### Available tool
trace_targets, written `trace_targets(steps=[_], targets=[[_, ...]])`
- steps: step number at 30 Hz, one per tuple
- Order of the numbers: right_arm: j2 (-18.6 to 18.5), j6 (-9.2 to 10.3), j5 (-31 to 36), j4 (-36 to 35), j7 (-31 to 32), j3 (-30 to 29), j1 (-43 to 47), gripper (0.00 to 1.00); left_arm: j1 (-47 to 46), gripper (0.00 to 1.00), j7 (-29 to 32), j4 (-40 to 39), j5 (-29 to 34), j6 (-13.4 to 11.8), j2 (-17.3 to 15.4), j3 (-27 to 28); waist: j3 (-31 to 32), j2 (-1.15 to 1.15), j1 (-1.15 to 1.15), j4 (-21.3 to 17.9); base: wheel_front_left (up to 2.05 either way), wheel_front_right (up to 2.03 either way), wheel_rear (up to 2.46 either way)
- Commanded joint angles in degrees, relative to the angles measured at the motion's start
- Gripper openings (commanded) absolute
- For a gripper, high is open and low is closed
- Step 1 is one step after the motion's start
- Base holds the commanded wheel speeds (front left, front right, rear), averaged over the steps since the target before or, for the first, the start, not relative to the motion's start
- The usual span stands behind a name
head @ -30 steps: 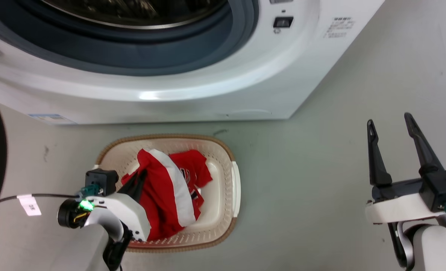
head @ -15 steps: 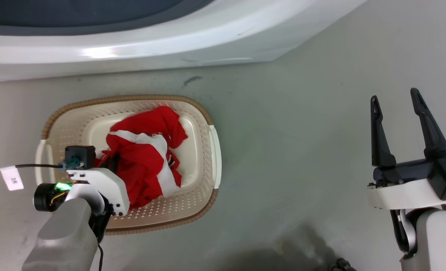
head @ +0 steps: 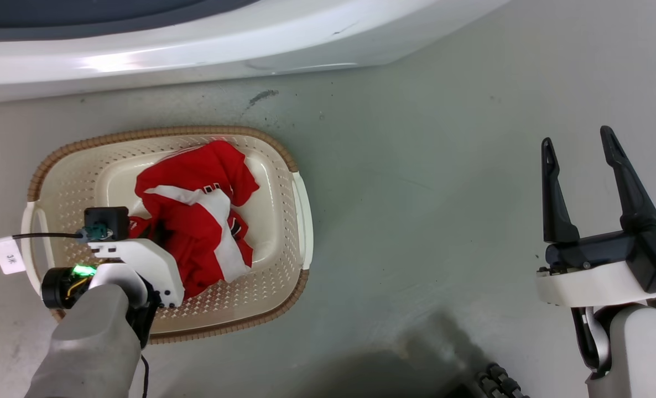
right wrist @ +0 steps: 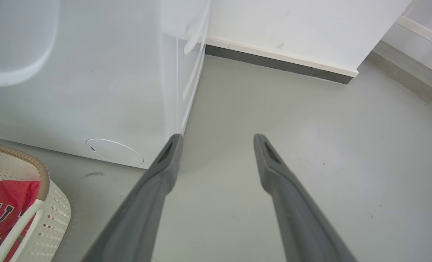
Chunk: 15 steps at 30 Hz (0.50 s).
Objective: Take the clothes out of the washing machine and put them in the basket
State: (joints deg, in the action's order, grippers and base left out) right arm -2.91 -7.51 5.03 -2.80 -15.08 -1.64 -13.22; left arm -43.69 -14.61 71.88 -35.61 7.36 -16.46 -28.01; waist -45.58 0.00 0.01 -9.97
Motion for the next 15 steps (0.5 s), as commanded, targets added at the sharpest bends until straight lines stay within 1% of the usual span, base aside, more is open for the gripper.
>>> trace_targets(steps=[1, 5, 7, 10, 15], targets=[[0.0, 0.04, -0.1, 0.2, -0.1, 0.0, -0.9, 1.0, -0.3, 1.0, -0.2, 0.2, -0.2, 0.1, 0.4, -0.1, 0.7, 0.0, -0.01, 0.3, 0.0, 0.0, 0.0], [0.0, 0.04, 0.2, 0.9, -0.1, 0.0, -1.2, 1.0, 0.7, 1.0, -0.5, 0.5, 0.5, 0.0, 0.6, -0.5, 3.1, 0.0, -0.01, 0.8, 0.0, 0.0, 0.0], [0.0, 0.04, 0.3, 1.7, -0.1, -0.2, -0.9, 1.0, 1.4, 1.0, -0.6, -0.1, 0.6, 0.0, 1.1, -0.5, 5.3, 0.0, -0.01, 1.2, 0.0, 0.0, 0.0], [0.0, 0.05, 0.5, 2.7, -0.1, -0.4, -0.3, 1.0, 2.8, 1.0, -0.7, -3.6, 0.7, 0.0, 1.0, 0.6, 9.2, 0.0, -0.01, 2.1, 0.0, 0.0, 0.0], [0.0, 0.04, 1.5, 4.4, -0.1, -1.7, 1.1, 1.0, 6.9, 1.0, -0.6, -12.6, 2.6, 0.0, 0.5, 4.0, 16.7, 0.0, -0.01, 4.2, 0.0, 0.0, 0.0]])
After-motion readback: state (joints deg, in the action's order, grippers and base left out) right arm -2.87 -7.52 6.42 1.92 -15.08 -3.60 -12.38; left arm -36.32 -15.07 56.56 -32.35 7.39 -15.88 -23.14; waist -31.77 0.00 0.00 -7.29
